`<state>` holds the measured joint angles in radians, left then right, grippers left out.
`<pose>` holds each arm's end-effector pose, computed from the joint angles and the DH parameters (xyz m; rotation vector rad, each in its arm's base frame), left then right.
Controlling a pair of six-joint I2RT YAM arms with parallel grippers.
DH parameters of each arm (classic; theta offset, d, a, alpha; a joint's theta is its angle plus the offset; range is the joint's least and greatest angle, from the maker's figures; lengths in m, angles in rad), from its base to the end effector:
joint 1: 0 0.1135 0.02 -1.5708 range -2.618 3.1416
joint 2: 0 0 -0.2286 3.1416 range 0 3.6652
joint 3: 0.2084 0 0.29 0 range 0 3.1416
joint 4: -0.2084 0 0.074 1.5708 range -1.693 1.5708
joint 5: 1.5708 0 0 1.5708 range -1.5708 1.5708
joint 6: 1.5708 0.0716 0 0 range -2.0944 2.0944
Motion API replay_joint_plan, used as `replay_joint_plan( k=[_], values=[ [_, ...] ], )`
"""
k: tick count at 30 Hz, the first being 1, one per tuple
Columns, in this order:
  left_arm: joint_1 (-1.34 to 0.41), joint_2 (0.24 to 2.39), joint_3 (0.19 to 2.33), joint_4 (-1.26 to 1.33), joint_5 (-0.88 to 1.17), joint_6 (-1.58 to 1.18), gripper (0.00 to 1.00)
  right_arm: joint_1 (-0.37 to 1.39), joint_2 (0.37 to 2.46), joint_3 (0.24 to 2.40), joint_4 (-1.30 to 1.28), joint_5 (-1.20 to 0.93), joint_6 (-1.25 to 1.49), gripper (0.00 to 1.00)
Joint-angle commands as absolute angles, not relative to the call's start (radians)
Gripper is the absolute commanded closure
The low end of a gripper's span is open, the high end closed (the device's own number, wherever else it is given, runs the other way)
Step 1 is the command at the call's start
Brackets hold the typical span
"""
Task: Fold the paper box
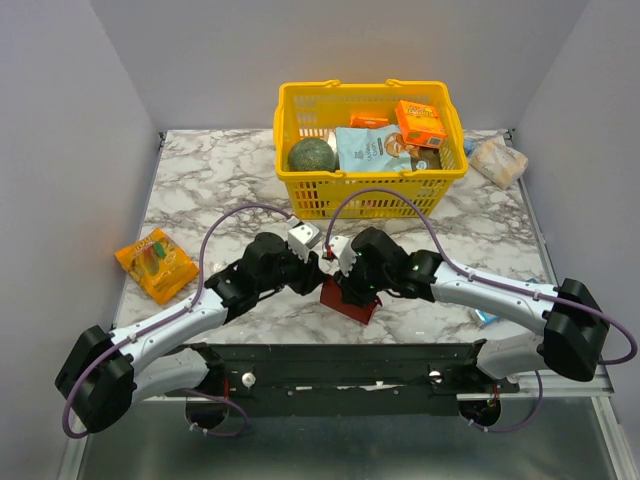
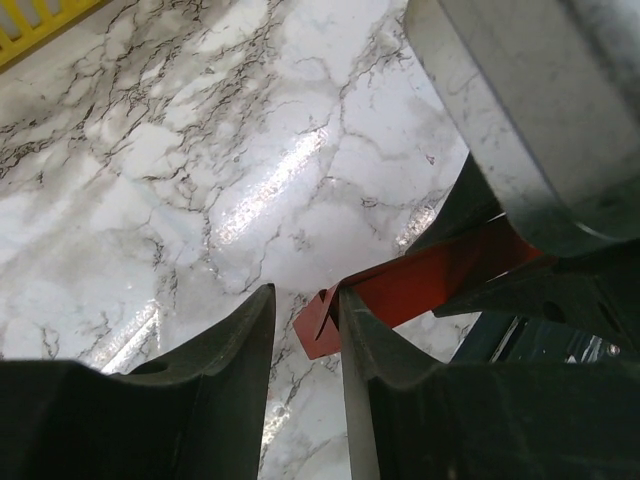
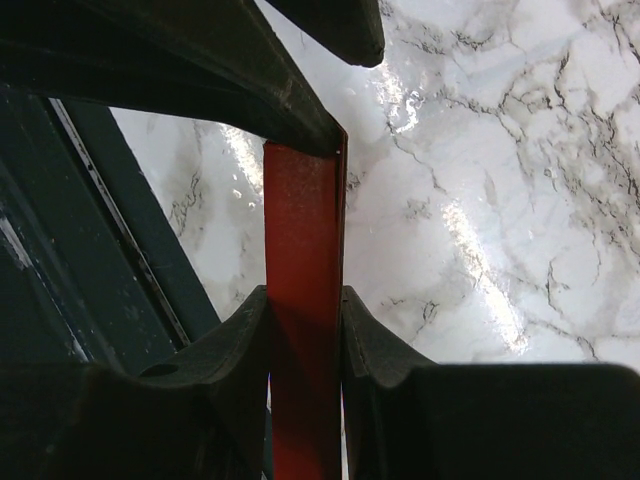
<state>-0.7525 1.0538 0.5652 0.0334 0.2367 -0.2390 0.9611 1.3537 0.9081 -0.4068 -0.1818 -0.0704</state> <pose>0.2182 -0.2273 0.1689 0.6895 2.0076 -0.8496 0.1885 0.2925 0.1599 -1.3077 2.1332 0.6102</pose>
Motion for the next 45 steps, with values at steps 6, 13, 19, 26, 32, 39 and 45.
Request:
replay_joint_plan(
  k=[6,13,19,26,32,39,45],
  values=[
    [-0.749,1.039,0.595,0.012,0.255,-0.229,0.68,0.971,1.361,0.939,-0.437,-0.204,-0.083,0.78],
    [-0.750,1.023,0.600,0.018,0.258,-0.227,0.68,0.973,1.368,0.939,-0.437,-0.206,-0.083,0.78],
    [-0.749,1.008,0.597,0.026,0.270,-0.230,0.67,0.971,1.373,0.939,-0.437,-0.207,-0.083,0.78],
    [-0.752,1.023,0.597,0.032,0.294,-0.233,0.71,0.973,1.374,0.939,-0.439,-0.206,-0.083,0.78],
    [-0.752,1.029,0.598,0.032,0.308,-0.230,0.73,0.973,1.374,0.939,-0.440,-0.203,-0.083,0.78],
    [-0.755,1.037,0.598,0.031,0.316,-0.229,0.77,0.974,1.373,0.939,-0.440,-0.196,-0.084,0.79],
    [-0.759,1.040,0.598,0.028,0.307,-0.222,0.89,0.973,1.370,0.939,-0.439,-0.192,-0.083,0.79]
  ],
)
